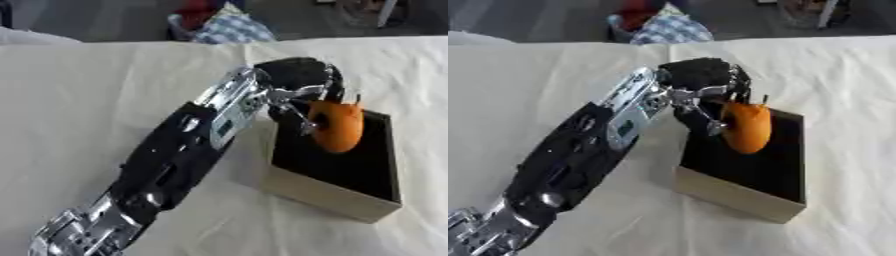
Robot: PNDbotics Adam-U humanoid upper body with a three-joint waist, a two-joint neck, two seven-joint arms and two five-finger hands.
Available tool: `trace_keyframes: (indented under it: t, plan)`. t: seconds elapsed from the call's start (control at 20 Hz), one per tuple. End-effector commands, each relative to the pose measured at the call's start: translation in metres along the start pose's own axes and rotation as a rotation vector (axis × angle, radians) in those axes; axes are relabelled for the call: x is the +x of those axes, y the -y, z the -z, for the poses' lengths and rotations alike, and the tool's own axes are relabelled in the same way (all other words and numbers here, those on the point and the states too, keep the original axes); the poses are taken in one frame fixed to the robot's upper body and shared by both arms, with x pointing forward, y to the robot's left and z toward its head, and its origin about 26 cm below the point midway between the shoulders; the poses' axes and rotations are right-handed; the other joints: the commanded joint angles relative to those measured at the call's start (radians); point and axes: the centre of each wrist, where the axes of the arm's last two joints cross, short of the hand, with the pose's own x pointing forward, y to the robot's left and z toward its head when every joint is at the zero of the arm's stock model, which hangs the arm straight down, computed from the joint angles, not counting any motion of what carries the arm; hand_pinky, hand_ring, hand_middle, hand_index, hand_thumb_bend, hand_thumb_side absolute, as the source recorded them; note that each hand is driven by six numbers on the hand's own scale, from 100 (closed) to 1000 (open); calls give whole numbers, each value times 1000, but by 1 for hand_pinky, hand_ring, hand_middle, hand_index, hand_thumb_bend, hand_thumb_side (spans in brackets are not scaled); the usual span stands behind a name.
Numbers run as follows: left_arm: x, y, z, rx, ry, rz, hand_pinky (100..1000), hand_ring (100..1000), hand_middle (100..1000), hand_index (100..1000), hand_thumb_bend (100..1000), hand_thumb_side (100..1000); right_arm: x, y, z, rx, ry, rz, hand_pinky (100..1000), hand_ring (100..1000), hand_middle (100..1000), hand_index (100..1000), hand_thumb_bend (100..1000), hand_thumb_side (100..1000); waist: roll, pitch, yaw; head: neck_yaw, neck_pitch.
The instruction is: Pick up objects on the table and place them in the box.
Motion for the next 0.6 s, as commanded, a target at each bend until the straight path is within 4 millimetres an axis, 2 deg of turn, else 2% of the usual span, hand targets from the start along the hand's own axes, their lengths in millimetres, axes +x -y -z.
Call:
trace_keyframes:
  t: [0.05, 0.15, 0.25, 0.4, 0.45, 0.5, 0.6]
  plan:
    - [5, -1, 5, 10, 9, 3, 454, 575, 583, 609, 120, 100, 6, 3, 5, -7, 33, 8, 574, 671, 587, 769, 100, 772, -4, -16, 0, -2, -10]
    - [5, 7, 7, -9, 4, -5, 463, 581, 590, 616, 100, 100, 6, 3, 5, -7, 32, 7, 575, 672, 587, 769, 100, 771, -4, -15, 1, -3, -9]
    - [6, 13, 8, -25, 3, -9, 496, 606, 611, 644, 169, 100, 6, 3, 5, -7, 32, 6, 575, 672, 587, 769, 100, 770, -4, -16, 2, -5, -9]
    - [6, 18, 9, -52, 3, -5, 550, 653, 651, 690, 255, 191, 6, 3, 6, -8, 33, 5, 575, 672, 586, 769, 100, 770, -3, -16, 2, -9, -9]
    - [6, 19, 9, -56, 2, -3, 550, 653, 651, 690, 255, 191, 6, 4, 6, -8, 33, 5, 575, 672, 586, 769, 100, 770, -3, -16, 2, -10, -9]
    - [6, 19, 8, -59, 1, -2, 586, 686, 683, 720, 293, 250, 6, 4, 6, -7, 33, 4, 575, 672, 586, 769, 100, 770, -3, -16, 2, -11, -9]
    - [6, 19, 8, -61, -3, 1, 631, 734, 727, 760, 316, 295, 6, 4, 5, -7, 33, 4, 575, 672, 586, 769, 100, 769, -2, -17, 3, -14, -8]
